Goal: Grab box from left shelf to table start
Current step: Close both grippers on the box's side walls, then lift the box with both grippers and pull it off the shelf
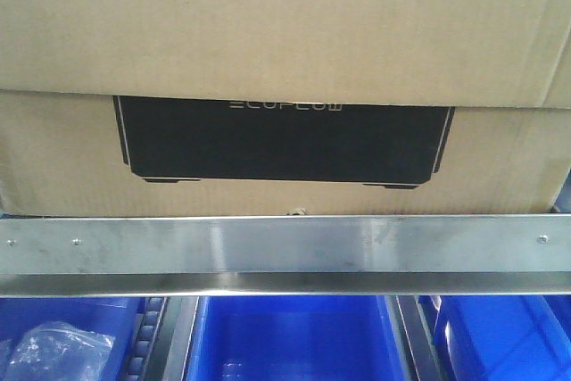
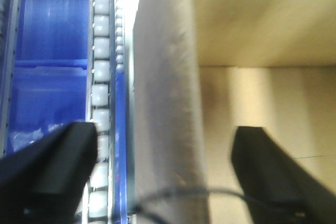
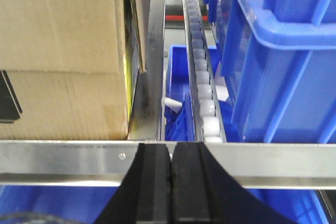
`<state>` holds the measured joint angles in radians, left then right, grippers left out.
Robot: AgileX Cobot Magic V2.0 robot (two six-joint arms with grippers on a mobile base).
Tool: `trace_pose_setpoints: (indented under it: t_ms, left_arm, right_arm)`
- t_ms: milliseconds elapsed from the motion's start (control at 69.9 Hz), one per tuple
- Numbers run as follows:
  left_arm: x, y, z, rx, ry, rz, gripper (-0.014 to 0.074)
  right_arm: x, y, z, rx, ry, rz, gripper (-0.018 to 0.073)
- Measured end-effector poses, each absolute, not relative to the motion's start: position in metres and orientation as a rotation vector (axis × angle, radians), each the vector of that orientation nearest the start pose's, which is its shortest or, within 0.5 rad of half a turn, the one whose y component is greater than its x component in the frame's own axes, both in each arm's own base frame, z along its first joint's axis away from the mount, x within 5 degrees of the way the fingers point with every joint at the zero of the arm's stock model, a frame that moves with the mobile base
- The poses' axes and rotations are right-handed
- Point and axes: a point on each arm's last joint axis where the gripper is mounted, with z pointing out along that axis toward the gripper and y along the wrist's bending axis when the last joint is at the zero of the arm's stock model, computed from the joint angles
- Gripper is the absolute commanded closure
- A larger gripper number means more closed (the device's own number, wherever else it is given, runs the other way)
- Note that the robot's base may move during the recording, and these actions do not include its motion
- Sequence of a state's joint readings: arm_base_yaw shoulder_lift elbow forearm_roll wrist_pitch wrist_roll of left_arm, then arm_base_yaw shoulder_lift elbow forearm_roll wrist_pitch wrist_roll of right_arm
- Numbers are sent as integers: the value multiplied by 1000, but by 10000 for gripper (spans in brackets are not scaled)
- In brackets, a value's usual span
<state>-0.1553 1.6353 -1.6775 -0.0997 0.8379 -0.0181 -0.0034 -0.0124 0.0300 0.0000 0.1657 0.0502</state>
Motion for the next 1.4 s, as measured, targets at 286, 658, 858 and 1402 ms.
trace_pose_setpoints:
  t_ms: [286, 658, 858, 1402]
  left_arm:
    - [367, -65, 396, 115, 2285, -219, 582]
    - [368, -62, 396, 127, 2280, -171, 699]
    - [368, -62, 396, 127, 2282, -171, 699]
    - [368, -62, 396, 137, 2281, -168, 699]
  right_arm:
    - [57, 0, 195, 43, 1598, 36, 503]
    - [55, -1, 214, 81, 1400, 82, 503]
    - [47, 0, 255, 97, 1322, 112, 491]
    - [123, 3, 392, 90, 1738, 127, -64]
